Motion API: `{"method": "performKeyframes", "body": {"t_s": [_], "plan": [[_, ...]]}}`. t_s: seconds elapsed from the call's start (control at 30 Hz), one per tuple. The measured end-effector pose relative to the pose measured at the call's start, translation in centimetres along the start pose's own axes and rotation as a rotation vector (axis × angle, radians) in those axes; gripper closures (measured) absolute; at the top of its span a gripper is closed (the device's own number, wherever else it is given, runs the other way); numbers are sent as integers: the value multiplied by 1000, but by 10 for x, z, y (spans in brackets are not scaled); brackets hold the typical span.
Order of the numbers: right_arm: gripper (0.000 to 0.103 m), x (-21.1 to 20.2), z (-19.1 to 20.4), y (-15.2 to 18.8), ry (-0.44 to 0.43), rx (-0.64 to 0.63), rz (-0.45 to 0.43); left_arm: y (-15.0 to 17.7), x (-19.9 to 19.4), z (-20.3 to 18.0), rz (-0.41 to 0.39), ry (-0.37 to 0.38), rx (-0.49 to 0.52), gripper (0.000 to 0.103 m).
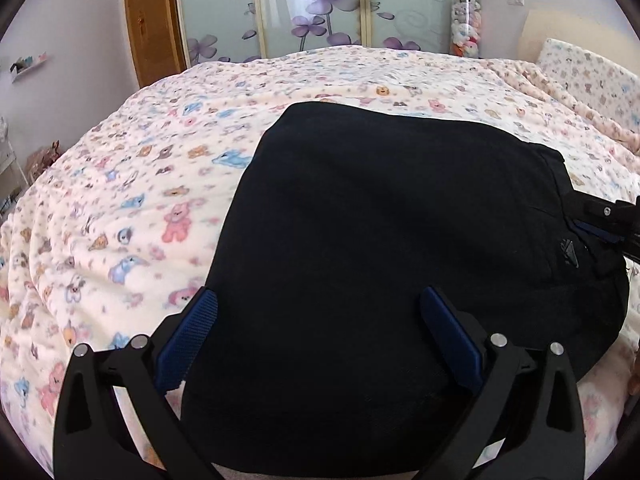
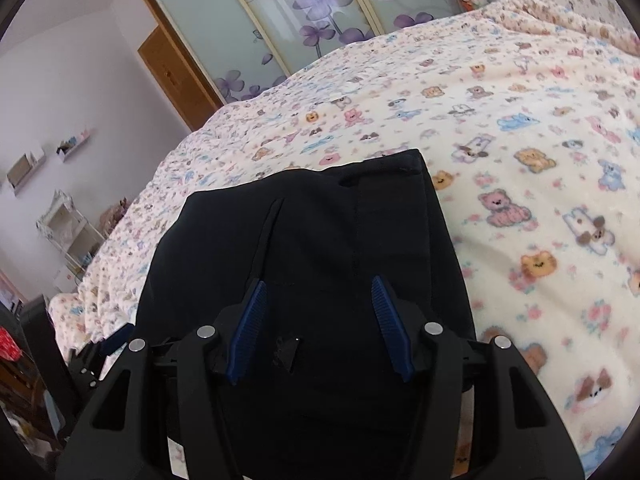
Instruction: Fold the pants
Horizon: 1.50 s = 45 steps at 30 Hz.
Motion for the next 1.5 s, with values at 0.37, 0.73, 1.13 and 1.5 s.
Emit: {"method": "performKeyframes", "body": {"t_s": [0.37, 0.73, 1.13, 1.5], "plan": [[46, -14, 11, -23, -67, 2, -39, 17, -6, 20, 21, 27, -121, 2], [42, 7, 6, -25, -56, 3, 5, 19, -7, 22, 15, 33, -133, 2], [23, 31, 25, -27, 70, -136, 79, 19, -6, 19, 17, 32, -129, 2], [24, 0, 17, 9, -237, 0, 248, 19, -5, 20, 16, 40, -136, 2]]}}
Point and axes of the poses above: each gripper's, at about its wrist camera, not at the fingertips, and x roughly the way its jaws point, z to its left, y to its underside, the point moved 3 cm from there along x, roughly the way its jaws point, and after that the axes turned 3 degrees about x, right-handed, at the moved point
